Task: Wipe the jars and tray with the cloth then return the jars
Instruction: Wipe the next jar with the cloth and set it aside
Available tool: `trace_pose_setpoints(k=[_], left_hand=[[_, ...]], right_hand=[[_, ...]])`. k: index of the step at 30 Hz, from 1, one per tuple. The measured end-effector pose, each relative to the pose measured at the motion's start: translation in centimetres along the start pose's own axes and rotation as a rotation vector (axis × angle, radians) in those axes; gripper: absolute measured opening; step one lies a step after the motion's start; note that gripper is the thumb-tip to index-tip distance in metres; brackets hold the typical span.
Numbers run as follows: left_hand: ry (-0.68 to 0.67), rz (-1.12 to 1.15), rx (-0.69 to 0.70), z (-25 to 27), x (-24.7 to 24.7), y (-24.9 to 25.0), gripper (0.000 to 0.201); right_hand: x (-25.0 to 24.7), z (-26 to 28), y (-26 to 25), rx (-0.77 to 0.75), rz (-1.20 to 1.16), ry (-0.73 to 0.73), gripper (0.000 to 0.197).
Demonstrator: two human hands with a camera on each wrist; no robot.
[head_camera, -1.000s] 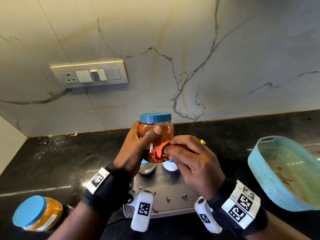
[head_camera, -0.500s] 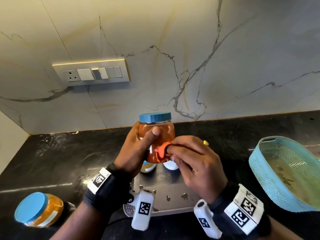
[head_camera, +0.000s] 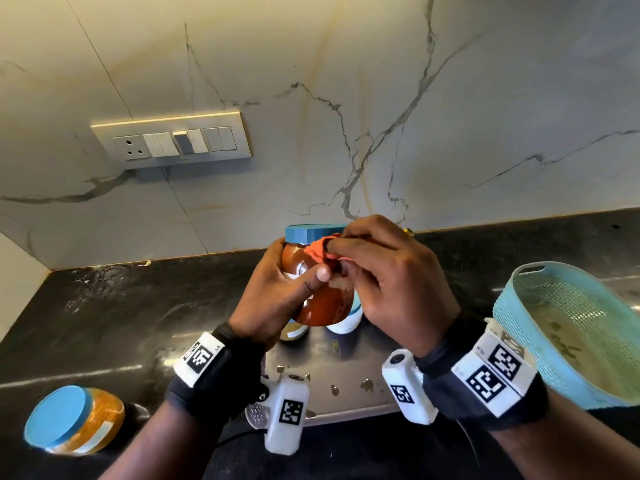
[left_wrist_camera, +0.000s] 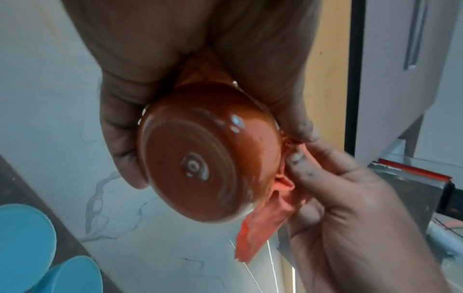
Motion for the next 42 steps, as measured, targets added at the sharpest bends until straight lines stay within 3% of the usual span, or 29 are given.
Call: trace_pose_setpoints(k=[5,8,13,19,24,29,42], left_hand=[[-0.05,0.047,-0.043,0.6,1.3,-0.2,0.088],[-0.032,0.039,-0.04,0.4,1.3,0.0,0.102],[-0.016,-0.046,-0.015,-0.1,1.3,0.2,0.118],[-0.054,-0.072,-0.066,0.1,0.1,0.0,0.107],[-0.043,-0.073,-0.086,0.0,0.3,0.4,0.092],[-0.044,-0.063,-0.098,0.5,1.1,0.1,0.095],[0.009,-0.129,-0.046,0.2,0.0,0.4,0.097]], right_hand=[[0.2,1.3,4.0,0.195,-0.093,0.02,0.028],[0.1,1.3,4.6,0.253,-0.163,0.03,0.032],[-0.1,0.7,0.5,0.093,-0.08,0.012,0.031],[0.4,-0.2,-2.3,-0.105,0.105,-0.16,0.036],[-0.7,1.3,0.3,-0.007,0.012,-0.038,0.028],[-0.6,1.8,3.1,0.116,0.008,-0.029,0.025],[0.6,0.2,0.0,-0.121,-0.003,-0.076,0.029]])
Point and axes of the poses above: each hand's wrist, its own z-axis away from the middle knuckle, its own x-axis out of the palm, y = z × x, the point moved 7 cm from there along -z, towards the middle knuckle, and after that the axes turned 10 degrees about z, right-handed, at the moved point
